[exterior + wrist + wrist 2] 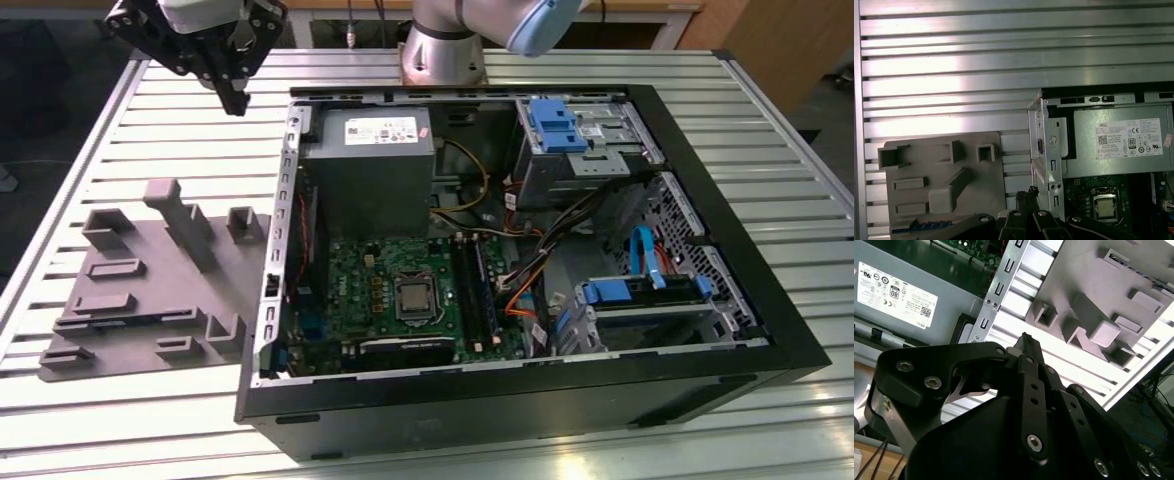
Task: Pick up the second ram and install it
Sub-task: 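Reach for the second ram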
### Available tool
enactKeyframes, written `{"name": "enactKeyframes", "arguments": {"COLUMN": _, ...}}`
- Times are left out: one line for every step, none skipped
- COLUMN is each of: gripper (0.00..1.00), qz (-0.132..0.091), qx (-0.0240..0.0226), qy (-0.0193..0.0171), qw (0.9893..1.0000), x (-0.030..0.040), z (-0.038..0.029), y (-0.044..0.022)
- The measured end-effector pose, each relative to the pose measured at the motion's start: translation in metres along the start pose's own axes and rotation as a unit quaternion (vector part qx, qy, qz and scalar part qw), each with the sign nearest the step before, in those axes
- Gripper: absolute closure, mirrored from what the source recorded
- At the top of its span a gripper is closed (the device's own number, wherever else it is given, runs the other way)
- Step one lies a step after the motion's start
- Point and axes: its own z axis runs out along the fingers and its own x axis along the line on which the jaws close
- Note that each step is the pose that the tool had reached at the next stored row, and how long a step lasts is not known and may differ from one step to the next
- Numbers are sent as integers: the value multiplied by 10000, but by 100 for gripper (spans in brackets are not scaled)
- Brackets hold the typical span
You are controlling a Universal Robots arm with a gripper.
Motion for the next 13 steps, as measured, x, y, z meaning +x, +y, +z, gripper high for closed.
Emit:
{"name": "enactKeyframes", "arguments": {"gripper": 89, "qz": 0, "qx": 0, "qy": 0, "qw": 10000, "x": 6, "z": 0, "y": -1}}
{"name": "enactKeyframes", "arguments": {"gripper": 89, "qz": 0, "qx": 0, "qy": 0, "qw": 10000, "x": 13, "z": -1, "y": -1}}
{"name": "enactKeyframes", "arguments": {"gripper": 89, "qz": 0, "qx": 0, "qy": 1, "qw": 10000, "x": 20, "z": -1, "y": -2}}
{"name": "enactKeyframes", "arguments": {"gripper": 89, "qz": 0, "qx": 0, "qy": 0, "qw": 10000, "x": 29, "z": -1, "y": -3}}
{"name": "enactKeyframes", "arguments": {"gripper": 89, "qz": 0, "qx": 0, "qy": 0, "qw": 10000, "x": 39, "z": -1, "y": -3}}
{"name": "enactKeyframes", "arguments": {"gripper": 89, "qz": 0, "qx": 0, "qy": 0, "qw": 10000, "x": 48, "z": -1, "y": -4}}
{"name": "enactKeyframes", "arguments": {"gripper": 89, "qz": 0, "qx": 0, "qy": 0, "qw": 10000, "x": 56, "z": -1, "y": -5}}
{"name": "enactKeyframes", "arguments": {"gripper": 89, "qz": 0, "qx": 1, "qy": 0, "qw": 10000, "x": 65, "z": -2, "y": -5}}
{"name": "enactKeyframes", "arguments": {"gripper": 89, "qz": 0, "qx": 0, "qy": 0, "qw": 10000, "x": 74, "z": -1, "y": -6}}
{"name": "enactKeyframes", "arguments": {"gripper": 89, "qz": 0, "qx": 0, "qy": 0, "qw": 10000, "x": 82, "z": -2, "y": -7}}
{"name": "enactKeyframes", "arguments": {"gripper": 89, "qz": 0, "qx": 0, "qy": 0, "qw": 10000, "x": 93, "z": -2, "y": -8}}
{"name": "enactKeyframes", "arguments": {"gripper": 89, "qz": 0, "qx": 0, "qy": 0, "qw": 10000, "x": 102, "z": -2, "y": -9}}
{"name": "enactKeyframes", "arguments": {"gripper": 89, "qz": 0, "qx": 0, "qy": 0, "qw": 10000, "x": 111, "z": -2, "y": -10}}
